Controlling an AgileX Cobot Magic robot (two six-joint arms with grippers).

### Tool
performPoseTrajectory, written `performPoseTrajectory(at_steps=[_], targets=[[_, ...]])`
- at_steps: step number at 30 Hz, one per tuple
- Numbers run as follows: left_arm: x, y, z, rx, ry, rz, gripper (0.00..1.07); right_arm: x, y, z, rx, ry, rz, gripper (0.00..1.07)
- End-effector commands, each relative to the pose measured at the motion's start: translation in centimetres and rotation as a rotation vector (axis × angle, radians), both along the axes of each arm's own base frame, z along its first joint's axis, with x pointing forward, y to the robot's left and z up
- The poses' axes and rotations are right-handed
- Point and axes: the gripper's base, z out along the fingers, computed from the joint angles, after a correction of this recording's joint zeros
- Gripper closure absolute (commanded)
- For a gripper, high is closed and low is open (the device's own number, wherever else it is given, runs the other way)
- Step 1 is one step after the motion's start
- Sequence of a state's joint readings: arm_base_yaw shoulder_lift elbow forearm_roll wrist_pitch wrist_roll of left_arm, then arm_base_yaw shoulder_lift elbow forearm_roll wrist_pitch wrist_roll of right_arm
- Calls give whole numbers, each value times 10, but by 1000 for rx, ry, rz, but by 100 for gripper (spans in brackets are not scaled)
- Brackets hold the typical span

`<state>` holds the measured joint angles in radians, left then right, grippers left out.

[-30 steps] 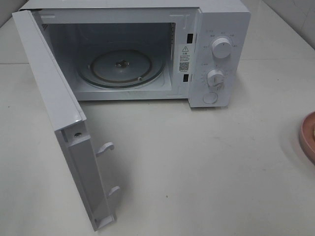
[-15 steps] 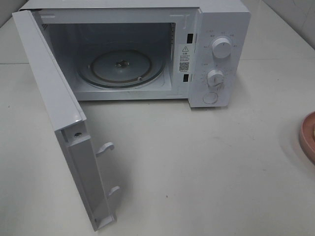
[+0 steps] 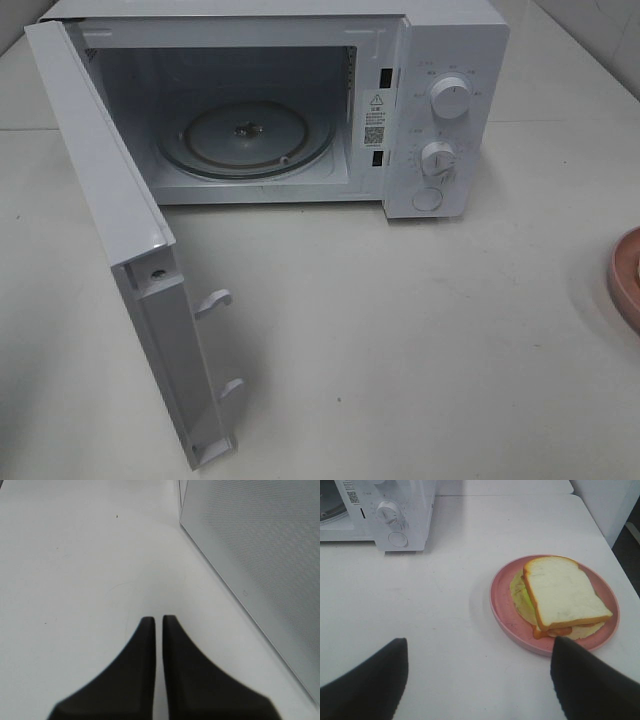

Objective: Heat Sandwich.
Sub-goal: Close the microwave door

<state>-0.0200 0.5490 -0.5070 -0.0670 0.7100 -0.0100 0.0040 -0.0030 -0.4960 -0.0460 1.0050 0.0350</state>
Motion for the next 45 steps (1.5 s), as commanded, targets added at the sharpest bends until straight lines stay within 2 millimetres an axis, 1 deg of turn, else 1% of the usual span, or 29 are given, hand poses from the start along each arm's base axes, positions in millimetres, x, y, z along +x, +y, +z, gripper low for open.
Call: performPoseTrajectory(at_steps=[1,4,9,12,13,18,19,22,23,24,27,30,31,33,35,36,41,43,44,45], targets=[[18,0,-14,-3,-53,7,107,-4,0,0,1,-36,0,32],[28,1,-27,-3,-124,19,107,-4,0,0,1,-36,0,32],[34,1,-35,-3,-201,30,107,-4,0,0,1,-36,0,32],[40,2,-41,-2,-281,40,107,-4,0,0,1,-36,0,32],[45,3,-43,0,-306,44,107,-4,0,0,1,-36,0,32],[54,3,-45,17,-324,38,107,-4,0,0,1,-36,0,32],[62,2,-48,30,-343,31,107,-4,0,0,1,-36,0,32],[73,2,-51,34,-376,32,107,-4,0,0,1,-36,0,32],[73,2,-51,34,-376,32,107,-4,0,0,1,-36,0,32],[80,2,-54,29,-387,37,107,-4,0,0,1,-36,0,32],[91,2,-63,37,-388,31,107,-4,0,0,1,-36,0,32],[95,1,-67,34,-392,23,107,-4,0,0,1,-36,0,32],[100,-2,-70,20,-408,-2,107,-4,0,0,1,-36,0,32],[102,-3,-70,7,-421,-15,107,-4,0,0,1,-36,0,32],[106,-8,-73,-1,-437,-66,107,-4,0,0,1,-36,0,32],[109,-13,-76,-2,-447,-123,107,-4,0,0,1,-36,0,32],[117,-22,-82,-37,-435,-185,107,-4,0,0,1,-36,0,32],[122,-30,-85,-40,-422,-222,107,-4,0,0,1,-36,0,32],[127,-39,-87,-38,-418,-264,107,-4,0,0,1,-36,0,32],[129,-43,-88,-39,-414,-283,107,-4,0,0,1,-36,0,32]])
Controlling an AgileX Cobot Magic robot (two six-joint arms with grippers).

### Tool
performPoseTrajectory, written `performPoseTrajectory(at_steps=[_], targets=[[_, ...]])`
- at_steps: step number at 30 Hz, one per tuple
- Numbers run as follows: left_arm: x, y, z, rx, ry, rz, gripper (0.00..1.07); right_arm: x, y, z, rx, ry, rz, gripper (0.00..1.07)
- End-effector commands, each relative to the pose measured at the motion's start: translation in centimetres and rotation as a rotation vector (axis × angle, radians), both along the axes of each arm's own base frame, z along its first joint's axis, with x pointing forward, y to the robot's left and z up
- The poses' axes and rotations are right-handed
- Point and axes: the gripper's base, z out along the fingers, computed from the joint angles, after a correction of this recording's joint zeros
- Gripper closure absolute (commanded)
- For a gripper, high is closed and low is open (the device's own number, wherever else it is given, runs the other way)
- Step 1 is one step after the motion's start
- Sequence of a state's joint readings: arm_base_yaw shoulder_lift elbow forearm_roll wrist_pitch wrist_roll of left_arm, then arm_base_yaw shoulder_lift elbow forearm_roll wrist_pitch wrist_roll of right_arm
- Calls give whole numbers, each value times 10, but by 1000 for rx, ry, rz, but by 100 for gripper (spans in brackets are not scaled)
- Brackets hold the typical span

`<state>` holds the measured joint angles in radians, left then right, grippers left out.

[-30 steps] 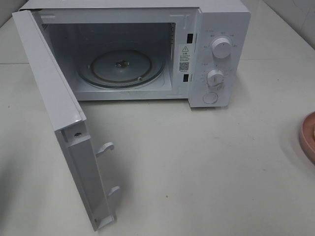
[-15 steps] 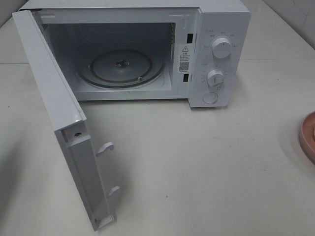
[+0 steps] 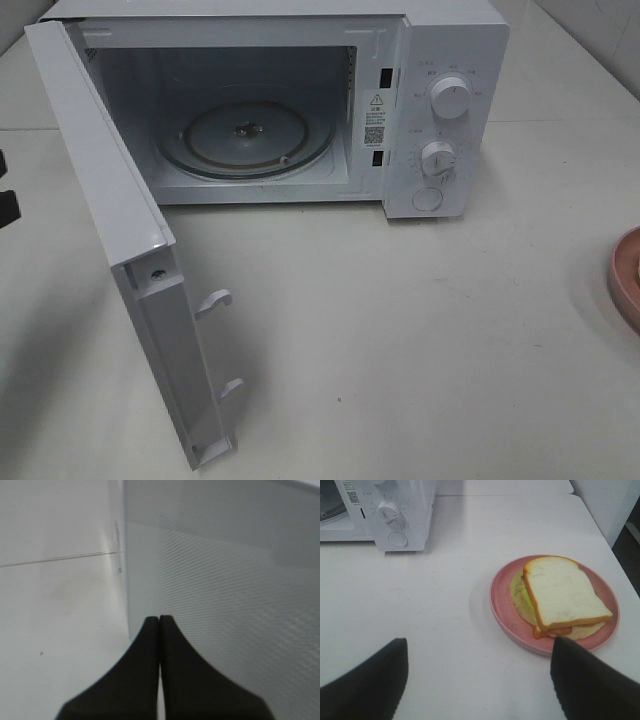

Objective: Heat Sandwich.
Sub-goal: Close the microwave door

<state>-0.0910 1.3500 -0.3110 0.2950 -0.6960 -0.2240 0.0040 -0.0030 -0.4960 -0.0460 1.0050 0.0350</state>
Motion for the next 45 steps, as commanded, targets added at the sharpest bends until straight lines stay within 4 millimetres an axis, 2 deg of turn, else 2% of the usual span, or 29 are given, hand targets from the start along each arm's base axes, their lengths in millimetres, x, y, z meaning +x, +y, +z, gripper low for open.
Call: performPoseTrajectory(at_steps=[1,17,25,28,33,35,37,38,41,45], targets=[[6,-12,2,-2,-21,-55,107,-4,0,0,1,-36,0,32],[40,-63,2,-26,-24,-194,107,-4,0,0,1,-36,0,32],[49,-88,2,-36,-30,-221,107,-4,0,0,1,-36,0,32],[52,-107,1,-28,-37,-244,107,-4,0,0,1,-36,0,32],[57,-123,1,-40,-30,-232,107,-4,0,0,1,-36,0,32],[60,-136,1,-40,-34,-238,107,-4,0,0,1,-36,0,32],[62,-140,2,-38,-40,-240,107,-4,0,0,1,-36,0,32],[64,-149,2,-40,-46,-240,107,-4,0,0,1,-36,0,32],[68,-157,2,-47,-49,-242,107,-4,0,0,1,-36,0,32],[76,-177,4,-60,-51,-267,107,-4,0,0,1,-36,0,32]])
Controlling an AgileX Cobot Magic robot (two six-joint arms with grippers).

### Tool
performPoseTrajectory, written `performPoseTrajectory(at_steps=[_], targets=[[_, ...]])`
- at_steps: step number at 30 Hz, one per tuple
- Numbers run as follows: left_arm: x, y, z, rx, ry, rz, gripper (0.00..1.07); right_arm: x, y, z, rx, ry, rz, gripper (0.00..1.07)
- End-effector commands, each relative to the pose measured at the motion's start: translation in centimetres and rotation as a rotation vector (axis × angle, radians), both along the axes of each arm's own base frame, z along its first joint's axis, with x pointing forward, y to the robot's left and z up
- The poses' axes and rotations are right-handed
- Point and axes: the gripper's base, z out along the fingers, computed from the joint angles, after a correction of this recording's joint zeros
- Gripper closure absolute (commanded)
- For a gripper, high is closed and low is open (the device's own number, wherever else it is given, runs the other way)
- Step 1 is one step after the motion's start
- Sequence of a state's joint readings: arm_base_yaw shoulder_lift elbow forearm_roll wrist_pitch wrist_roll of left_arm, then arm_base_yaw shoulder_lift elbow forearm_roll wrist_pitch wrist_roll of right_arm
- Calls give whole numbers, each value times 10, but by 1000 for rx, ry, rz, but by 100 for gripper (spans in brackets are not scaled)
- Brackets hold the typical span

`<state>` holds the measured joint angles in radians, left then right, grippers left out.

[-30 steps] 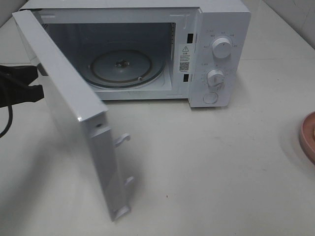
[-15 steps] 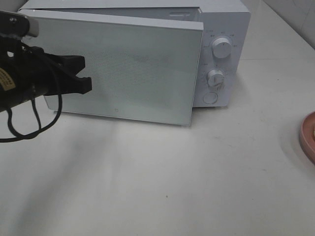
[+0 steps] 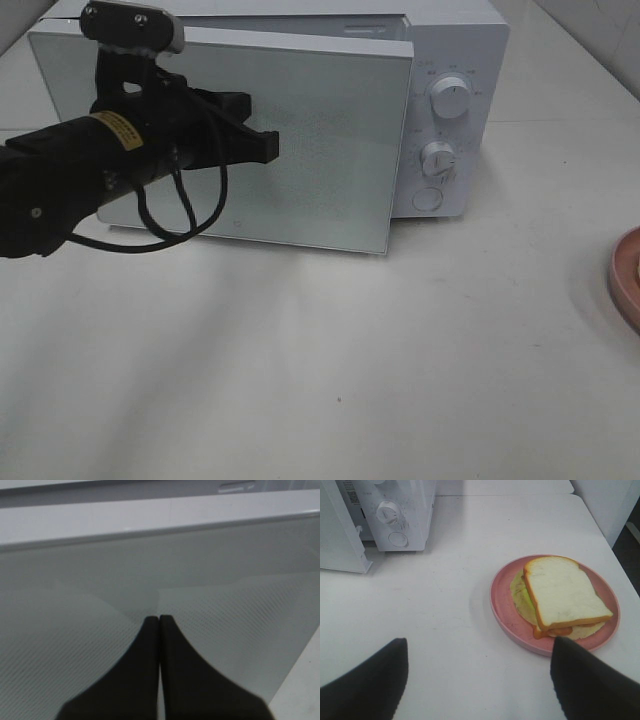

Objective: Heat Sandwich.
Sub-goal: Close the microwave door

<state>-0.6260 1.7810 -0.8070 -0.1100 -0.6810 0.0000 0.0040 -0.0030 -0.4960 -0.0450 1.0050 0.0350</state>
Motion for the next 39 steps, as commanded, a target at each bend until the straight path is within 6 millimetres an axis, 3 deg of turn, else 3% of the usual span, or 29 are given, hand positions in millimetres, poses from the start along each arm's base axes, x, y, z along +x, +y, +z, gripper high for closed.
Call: performPoseTrajectory(at_steps=[1,9,39], targets=[[3,-8,3,-13,1,-4,107,-4,0,0,0,-36,-1,32],[20,-35,4,-29,6,-32,107,-4,0,0,0,-36,-1,32],[71,-75,12,-65,42,-19,107,-4,0,0,0,-36,-1,32]])
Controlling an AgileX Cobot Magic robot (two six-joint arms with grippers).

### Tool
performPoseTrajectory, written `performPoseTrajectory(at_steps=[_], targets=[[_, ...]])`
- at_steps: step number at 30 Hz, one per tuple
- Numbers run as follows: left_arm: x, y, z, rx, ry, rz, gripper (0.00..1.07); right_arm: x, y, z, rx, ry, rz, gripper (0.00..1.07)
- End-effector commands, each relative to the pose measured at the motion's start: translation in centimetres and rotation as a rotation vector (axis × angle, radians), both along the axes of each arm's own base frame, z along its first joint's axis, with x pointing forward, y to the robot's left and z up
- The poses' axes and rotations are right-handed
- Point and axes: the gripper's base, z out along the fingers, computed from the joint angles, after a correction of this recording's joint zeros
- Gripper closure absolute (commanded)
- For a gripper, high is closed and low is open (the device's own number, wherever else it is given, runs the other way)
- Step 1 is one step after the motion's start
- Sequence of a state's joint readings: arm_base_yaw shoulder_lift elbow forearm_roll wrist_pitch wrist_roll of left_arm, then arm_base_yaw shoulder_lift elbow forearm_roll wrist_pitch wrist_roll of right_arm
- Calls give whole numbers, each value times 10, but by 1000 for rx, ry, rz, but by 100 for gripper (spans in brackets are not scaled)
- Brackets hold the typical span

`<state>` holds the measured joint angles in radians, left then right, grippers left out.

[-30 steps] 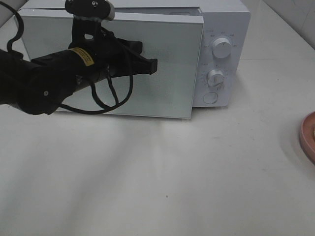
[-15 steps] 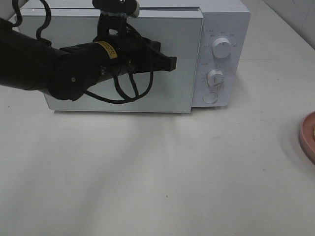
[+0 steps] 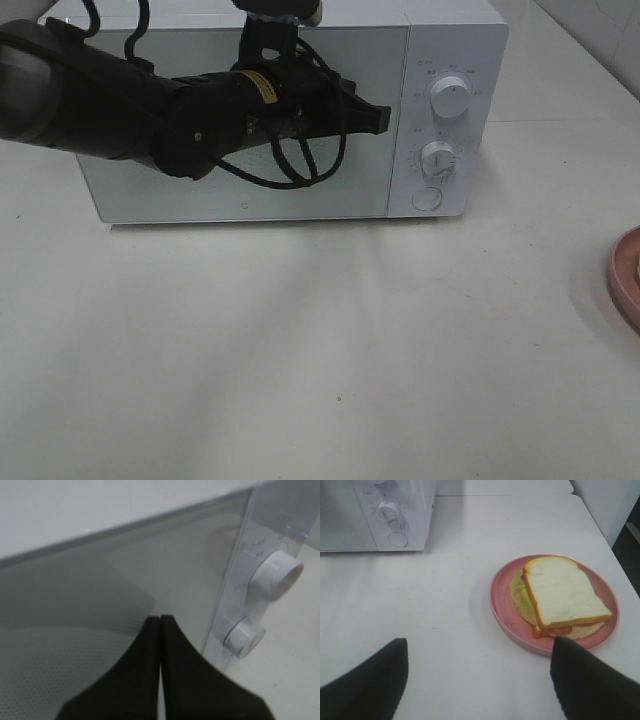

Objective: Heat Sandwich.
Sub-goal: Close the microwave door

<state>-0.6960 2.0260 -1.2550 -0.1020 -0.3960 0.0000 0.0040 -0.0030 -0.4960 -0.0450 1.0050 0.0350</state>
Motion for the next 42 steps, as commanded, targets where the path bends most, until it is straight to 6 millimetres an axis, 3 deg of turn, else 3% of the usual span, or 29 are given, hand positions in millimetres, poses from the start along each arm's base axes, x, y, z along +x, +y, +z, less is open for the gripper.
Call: performPoseTrajectory(at_steps=[1,18,24,34,42], targets=[[16,7,12,-102,-30,82,107,-4,0,0,0,-36,-1,32],[11,7,19,-80,3,66,107,-4,0,0,0,-36,-1,32],[-4,-1,24,-51,7,15,107,-4,0,0,0,-36,-1,32],[-31,20,20,-19,51,14,107,-4,0,0,0,-36,-1,32],[-54,39,29,-9,63,13,107,-4,0,0,0,-36,-1,32]])
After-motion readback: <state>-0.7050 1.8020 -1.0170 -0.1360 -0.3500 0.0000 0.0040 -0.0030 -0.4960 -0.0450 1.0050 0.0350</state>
